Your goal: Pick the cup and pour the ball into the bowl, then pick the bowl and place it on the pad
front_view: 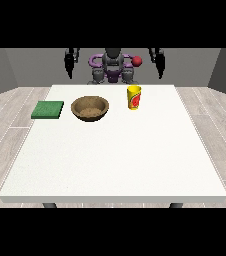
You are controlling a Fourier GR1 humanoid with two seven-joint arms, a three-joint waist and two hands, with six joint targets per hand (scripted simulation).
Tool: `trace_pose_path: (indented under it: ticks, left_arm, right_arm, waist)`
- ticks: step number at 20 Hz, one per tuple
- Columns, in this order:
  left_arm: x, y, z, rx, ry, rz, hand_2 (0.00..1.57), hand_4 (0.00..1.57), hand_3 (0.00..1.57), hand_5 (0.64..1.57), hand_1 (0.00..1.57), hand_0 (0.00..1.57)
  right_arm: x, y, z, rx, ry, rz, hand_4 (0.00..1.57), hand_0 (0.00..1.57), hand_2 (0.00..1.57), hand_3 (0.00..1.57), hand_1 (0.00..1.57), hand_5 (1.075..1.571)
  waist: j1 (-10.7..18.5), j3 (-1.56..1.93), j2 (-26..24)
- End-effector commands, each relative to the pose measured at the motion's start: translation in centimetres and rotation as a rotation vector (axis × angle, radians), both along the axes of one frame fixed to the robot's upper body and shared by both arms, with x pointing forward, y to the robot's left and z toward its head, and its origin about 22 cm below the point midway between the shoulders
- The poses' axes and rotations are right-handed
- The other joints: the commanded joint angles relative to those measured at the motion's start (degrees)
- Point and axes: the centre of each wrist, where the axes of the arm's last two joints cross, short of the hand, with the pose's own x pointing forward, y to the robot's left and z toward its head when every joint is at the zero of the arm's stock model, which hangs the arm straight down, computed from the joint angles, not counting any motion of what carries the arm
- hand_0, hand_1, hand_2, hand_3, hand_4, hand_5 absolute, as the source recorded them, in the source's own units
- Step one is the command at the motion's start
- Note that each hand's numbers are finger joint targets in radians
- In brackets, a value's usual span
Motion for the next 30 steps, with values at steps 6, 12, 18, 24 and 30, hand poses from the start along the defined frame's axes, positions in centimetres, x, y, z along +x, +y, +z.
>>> trace_pose_path:
  ticks: [6, 12, 18, 24, 30]
  left_arm:
    - [0.5, 0.4, 3.6, 0.016, -0.036, -0.021, 0.00, 0.00, 0.00, 1.557, 0.00, 0.00]
    - [1.0, 1.3, 6.3, -0.206, -0.156, 0.033, 0.00, 0.00, 0.00, 1.552, 0.00, 0.00]
    - [2.3, 4.8, 6.9, -0.183, -0.305, 0.026, 0.00, 0.00, 0.00, 1.542, 0.00, 0.00]
    - [3.7, 1.9, 3.0, -0.162, -0.367, 0.047, 0.00, 0.00, 0.00, 1.529, 0.00, 0.00]
    - [5.0, 1.4, -0.6, -0.159, -0.384, 0.067, 0.00, 0.00, 0.00, 1.523, 0.00, 0.00]
  right_arm:
    - [0.3, -1.1, 3.4, -0.051, -0.017, -0.006, 0.00, 0.00, 0.00, 0.00, 0.00, 1.569]
    - [-1.0, -8.8, 5.4, 0.003, -0.087, 0.014, 0.00, 0.00, 0.00, 0.00, 0.00, 1.570]
    - [-0.1, -10.5, 5.5, 0.003, -0.192, 0.014, 0.00, 0.00, 0.00, 0.00, 0.00, 1.570]
    - [1.1, -7.4, 4.2, 0.016, -0.236, 0.044, 0.00, 0.00, 0.00, 0.00, 0.00, 1.570]
    - [1.7, -9.0, 3.4, 0.011, -0.277, 0.058, 0.00, 0.00, 0.00, 0.00, 0.00, 1.571]
  waist:
    - [-0.74, -0.16, -15.68]
    - [-2.44, 0.03, -6.70]
    - [-2.19, 0.03, 0.88]
    - [-3.87, 0.02, 6.33]
    - [-5.05, 0.02, 8.95]
